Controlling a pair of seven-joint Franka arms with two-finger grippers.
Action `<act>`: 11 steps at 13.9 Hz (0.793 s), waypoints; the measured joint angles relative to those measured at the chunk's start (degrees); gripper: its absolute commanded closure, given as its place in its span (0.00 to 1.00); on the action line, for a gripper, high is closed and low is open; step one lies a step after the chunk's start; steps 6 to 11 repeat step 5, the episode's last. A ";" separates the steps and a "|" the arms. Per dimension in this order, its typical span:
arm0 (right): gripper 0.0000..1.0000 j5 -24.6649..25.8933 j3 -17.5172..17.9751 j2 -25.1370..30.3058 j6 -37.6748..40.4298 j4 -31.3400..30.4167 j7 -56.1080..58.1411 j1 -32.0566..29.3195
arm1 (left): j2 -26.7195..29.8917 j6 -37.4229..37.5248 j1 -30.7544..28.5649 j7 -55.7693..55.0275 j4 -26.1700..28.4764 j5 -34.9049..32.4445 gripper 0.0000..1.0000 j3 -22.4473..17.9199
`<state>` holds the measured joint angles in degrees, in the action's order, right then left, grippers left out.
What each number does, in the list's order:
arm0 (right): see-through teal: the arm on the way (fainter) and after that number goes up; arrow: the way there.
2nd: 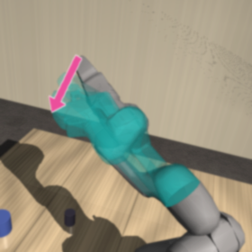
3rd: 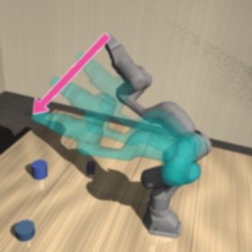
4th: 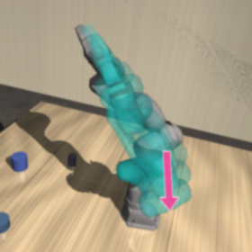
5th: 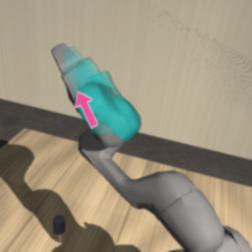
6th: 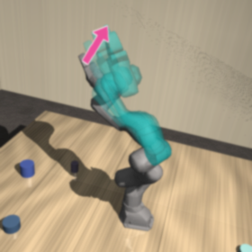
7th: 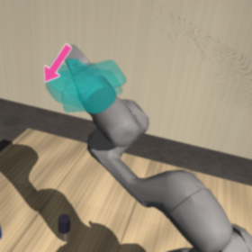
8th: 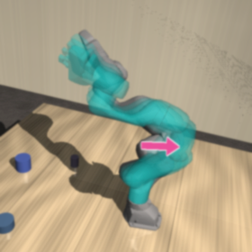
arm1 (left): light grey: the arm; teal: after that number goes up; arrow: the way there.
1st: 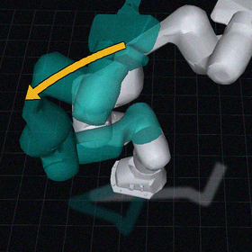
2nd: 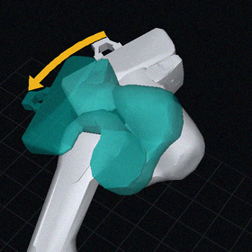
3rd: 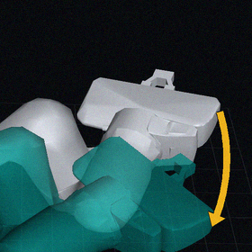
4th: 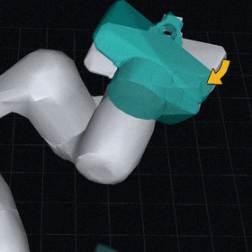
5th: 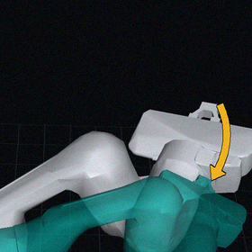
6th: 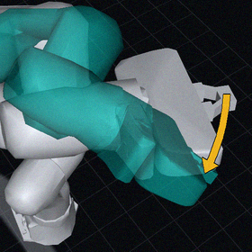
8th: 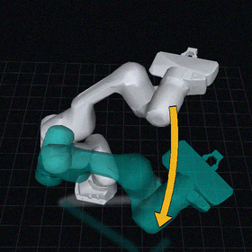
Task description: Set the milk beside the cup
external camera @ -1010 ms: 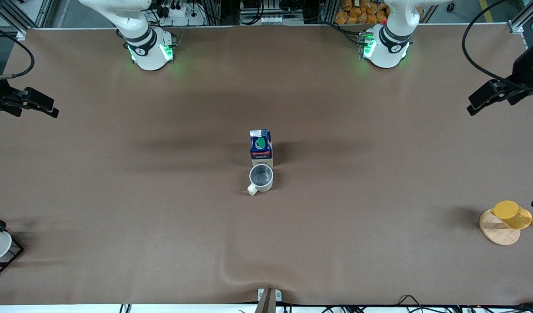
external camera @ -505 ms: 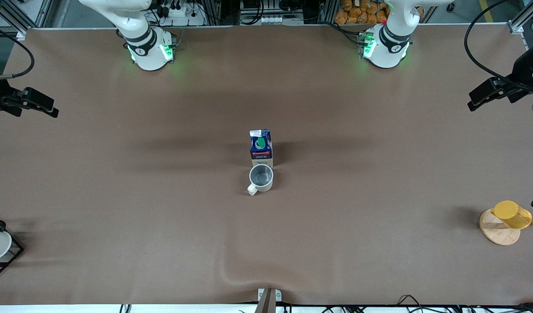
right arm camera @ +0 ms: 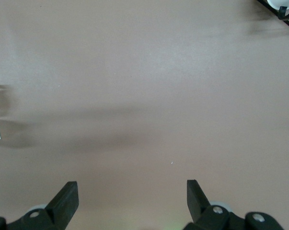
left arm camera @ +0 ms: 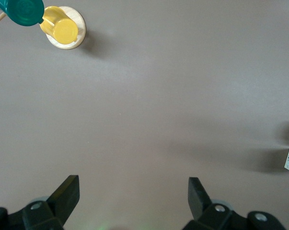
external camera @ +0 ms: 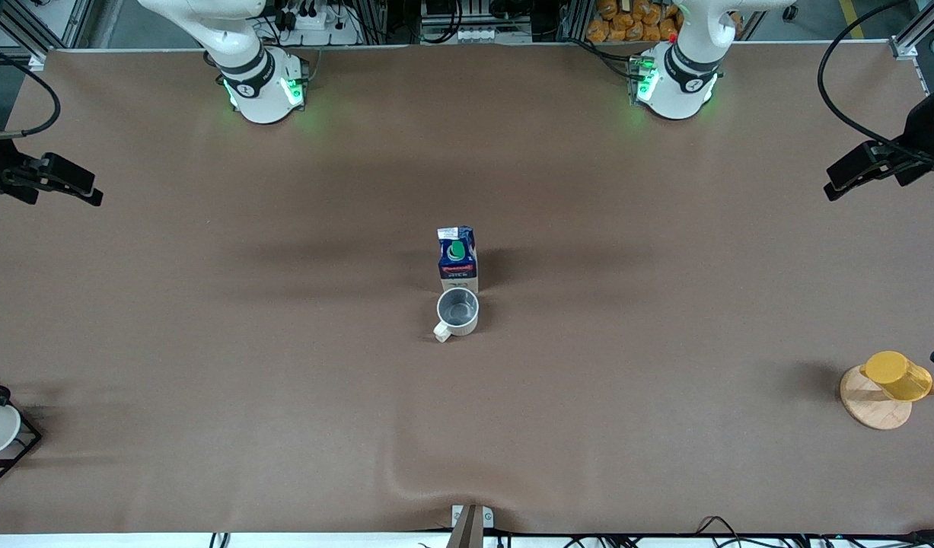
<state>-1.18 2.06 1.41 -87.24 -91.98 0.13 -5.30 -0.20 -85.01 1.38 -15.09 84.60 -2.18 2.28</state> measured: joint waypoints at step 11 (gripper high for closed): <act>0.00 0.00 0.00 0.00 0.00 0.00 0.00 0.00 | -0.01 0.50 0.23 0.05 -0.22 0.03 0.00 0.52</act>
